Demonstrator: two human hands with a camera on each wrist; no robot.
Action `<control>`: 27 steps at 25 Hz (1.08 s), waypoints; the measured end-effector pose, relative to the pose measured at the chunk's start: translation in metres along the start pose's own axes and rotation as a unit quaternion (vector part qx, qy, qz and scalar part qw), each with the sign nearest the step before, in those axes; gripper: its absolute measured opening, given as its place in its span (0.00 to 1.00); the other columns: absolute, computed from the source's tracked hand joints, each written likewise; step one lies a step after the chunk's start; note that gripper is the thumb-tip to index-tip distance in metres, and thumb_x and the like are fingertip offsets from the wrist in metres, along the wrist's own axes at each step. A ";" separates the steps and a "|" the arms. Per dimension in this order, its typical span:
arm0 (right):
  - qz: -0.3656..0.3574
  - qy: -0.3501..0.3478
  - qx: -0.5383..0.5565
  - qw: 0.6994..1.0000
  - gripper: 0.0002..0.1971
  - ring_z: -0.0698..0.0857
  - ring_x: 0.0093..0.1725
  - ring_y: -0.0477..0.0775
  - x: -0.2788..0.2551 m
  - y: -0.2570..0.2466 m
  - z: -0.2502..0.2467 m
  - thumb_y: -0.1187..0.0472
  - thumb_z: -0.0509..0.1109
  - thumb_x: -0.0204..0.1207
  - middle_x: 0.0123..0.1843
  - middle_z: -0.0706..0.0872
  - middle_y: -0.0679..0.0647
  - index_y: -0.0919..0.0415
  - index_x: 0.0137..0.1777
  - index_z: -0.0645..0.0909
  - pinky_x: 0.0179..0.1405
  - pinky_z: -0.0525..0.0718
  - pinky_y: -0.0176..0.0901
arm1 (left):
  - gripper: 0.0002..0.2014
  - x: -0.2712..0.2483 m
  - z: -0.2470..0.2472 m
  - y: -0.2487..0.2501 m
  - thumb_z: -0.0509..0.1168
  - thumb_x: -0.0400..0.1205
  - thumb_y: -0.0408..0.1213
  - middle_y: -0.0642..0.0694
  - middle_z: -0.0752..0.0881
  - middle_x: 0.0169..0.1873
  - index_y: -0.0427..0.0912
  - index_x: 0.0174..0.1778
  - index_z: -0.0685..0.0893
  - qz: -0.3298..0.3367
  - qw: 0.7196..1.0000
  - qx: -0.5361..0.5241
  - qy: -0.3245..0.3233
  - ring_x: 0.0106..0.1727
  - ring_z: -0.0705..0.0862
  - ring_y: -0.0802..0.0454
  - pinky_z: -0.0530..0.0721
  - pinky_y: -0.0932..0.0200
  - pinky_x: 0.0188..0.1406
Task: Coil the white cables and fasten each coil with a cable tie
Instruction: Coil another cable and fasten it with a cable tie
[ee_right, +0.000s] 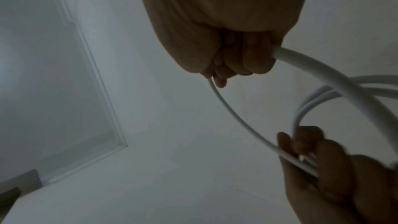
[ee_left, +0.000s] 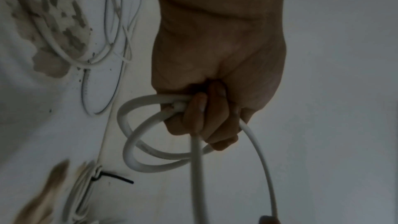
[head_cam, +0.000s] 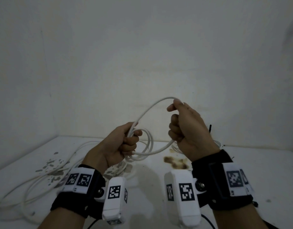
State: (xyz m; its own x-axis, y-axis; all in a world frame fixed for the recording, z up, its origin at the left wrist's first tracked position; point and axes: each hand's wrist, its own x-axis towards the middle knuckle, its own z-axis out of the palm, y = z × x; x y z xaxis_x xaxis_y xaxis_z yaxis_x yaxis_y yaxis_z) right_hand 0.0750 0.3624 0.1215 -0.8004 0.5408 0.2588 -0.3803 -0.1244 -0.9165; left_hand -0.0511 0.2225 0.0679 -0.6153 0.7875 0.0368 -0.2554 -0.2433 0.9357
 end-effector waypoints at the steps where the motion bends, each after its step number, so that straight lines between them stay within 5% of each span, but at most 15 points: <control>1: -0.003 0.018 0.017 1.000 0.14 0.55 0.17 0.46 0.000 -0.003 -0.002 0.55 0.59 0.89 0.19 0.60 0.47 0.60 0.43 0.75 0.15 0.55 0.35 | 0.21 0.001 0.001 -0.003 0.54 0.86 0.50 0.54 0.60 0.14 0.44 0.28 0.72 -0.011 1.000 0.027 0.006 0.11 0.55 0.61 0.52 0.65 0.13; 5: -0.073 0.118 -0.055 0.989 0.15 0.60 0.17 0.49 0.002 0.000 -0.005 0.57 0.65 0.84 0.18 0.62 0.48 0.63 0.37 0.79 0.19 0.61 0.37 | 0.25 0.004 0.006 -0.009 0.55 0.86 0.55 0.54 0.58 0.16 0.47 0.25 0.68 -0.016 0.995 0.085 0.052 0.14 0.52 0.58 0.51 0.63 0.16; 8: -0.146 0.172 -0.134 0.965 0.19 0.65 0.27 0.52 0.000 0.015 0.004 0.56 0.65 0.82 0.25 0.64 0.53 0.71 0.36 0.72 0.29 0.64 0.44 | 0.24 0.007 0.003 -0.010 0.56 0.86 0.55 0.54 0.57 0.16 0.48 0.26 0.65 0.006 0.993 0.083 0.080 0.15 0.52 0.58 0.52 0.66 0.15; 12: -0.056 0.130 -0.017 0.990 0.13 0.59 0.23 0.51 -0.003 0.025 0.018 0.61 0.56 0.81 0.26 0.61 0.52 0.58 0.33 0.68 0.20 0.61 0.36 | 0.23 0.007 -0.002 -0.009 0.56 0.87 0.54 0.55 0.56 0.15 0.49 0.27 0.63 0.018 0.995 0.014 0.095 0.12 0.52 0.59 0.51 0.68 0.15; 19: 0.005 0.085 0.046 0.995 0.11 0.57 0.17 0.47 -0.008 0.009 0.019 0.62 0.53 0.80 0.19 0.60 0.46 0.59 0.37 0.69 0.17 0.57 0.37 | 0.23 0.010 -0.006 -0.012 0.57 0.86 0.54 0.54 0.56 0.15 0.48 0.27 0.64 0.037 0.991 0.024 0.123 0.13 0.53 0.58 0.53 0.67 0.14; 27: -0.054 0.096 -0.053 0.992 0.16 0.65 0.23 0.47 -0.012 0.017 0.024 0.60 0.51 0.83 0.24 0.66 0.47 0.59 0.39 0.77 0.25 0.67 0.41 | 0.23 0.007 -0.012 -0.006 0.57 0.86 0.51 0.54 0.56 0.14 0.48 0.26 0.64 0.052 0.991 -0.015 0.123 0.12 0.52 0.58 0.51 0.66 0.16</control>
State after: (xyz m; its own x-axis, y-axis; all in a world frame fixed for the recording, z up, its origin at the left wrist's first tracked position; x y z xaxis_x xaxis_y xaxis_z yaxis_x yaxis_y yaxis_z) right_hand 0.0667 0.3341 0.1101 -0.6498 0.6965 0.3042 -0.4006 0.0262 -0.9159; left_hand -0.0629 0.2231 0.0589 -0.8015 0.5965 0.0417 -0.2012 -0.3347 0.9206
